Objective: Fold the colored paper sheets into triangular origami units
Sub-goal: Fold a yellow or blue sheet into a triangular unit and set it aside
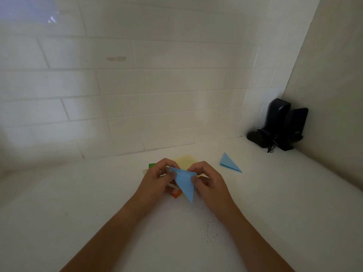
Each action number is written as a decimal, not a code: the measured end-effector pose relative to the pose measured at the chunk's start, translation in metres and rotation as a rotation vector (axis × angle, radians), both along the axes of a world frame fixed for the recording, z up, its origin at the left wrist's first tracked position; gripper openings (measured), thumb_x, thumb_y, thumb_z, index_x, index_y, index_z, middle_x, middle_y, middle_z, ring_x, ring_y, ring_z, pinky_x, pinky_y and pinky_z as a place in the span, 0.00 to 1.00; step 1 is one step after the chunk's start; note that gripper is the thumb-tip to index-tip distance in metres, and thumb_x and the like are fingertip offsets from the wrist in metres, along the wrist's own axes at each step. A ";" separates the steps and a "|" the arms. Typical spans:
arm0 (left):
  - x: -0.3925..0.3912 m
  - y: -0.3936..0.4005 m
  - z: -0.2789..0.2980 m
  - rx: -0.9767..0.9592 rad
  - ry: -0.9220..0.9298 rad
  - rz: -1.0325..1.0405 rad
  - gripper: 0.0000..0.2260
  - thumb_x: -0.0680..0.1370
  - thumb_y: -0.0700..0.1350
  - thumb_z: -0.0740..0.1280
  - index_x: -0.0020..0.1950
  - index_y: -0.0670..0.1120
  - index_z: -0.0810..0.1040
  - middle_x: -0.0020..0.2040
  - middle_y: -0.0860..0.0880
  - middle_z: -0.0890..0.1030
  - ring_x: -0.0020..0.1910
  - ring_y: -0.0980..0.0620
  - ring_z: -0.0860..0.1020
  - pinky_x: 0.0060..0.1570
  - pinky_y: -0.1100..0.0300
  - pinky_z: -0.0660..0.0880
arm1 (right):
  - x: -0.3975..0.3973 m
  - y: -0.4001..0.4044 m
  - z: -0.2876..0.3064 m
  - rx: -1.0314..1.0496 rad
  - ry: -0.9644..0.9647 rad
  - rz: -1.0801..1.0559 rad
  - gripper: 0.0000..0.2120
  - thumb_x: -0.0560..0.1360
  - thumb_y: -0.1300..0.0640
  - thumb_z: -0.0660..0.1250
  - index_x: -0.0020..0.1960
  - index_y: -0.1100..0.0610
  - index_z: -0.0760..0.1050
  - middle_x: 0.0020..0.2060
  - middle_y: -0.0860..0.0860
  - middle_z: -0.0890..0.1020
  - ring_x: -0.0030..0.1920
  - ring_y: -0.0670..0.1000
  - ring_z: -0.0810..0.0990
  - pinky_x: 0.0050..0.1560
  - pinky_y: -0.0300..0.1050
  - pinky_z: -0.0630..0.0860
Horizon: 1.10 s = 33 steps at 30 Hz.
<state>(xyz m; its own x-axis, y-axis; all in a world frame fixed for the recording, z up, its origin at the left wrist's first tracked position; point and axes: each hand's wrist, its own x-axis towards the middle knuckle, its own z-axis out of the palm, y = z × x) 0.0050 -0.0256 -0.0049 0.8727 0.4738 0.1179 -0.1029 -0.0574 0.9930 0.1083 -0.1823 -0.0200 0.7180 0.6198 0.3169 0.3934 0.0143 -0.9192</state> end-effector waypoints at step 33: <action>0.001 0.004 -0.004 0.056 0.001 0.038 0.06 0.78 0.44 0.75 0.50 0.41 0.85 0.44 0.38 0.86 0.38 0.39 0.84 0.44 0.40 0.84 | -0.003 0.002 0.000 -0.145 -0.023 0.073 0.10 0.80 0.49 0.68 0.43 0.51 0.79 0.37 0.52 0.84 0.40 0.57 0.82 0.39 0.57 0.80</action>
<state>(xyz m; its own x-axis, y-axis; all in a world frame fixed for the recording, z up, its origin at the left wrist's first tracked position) 0.0059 -0.0214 -0.0084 0.8543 0.4992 0.1448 -0.0991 -0.1170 0.9882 0.1055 -0.1807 -0.0204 0.6629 0.7103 0.2365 0.4176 -0.0886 -0.9043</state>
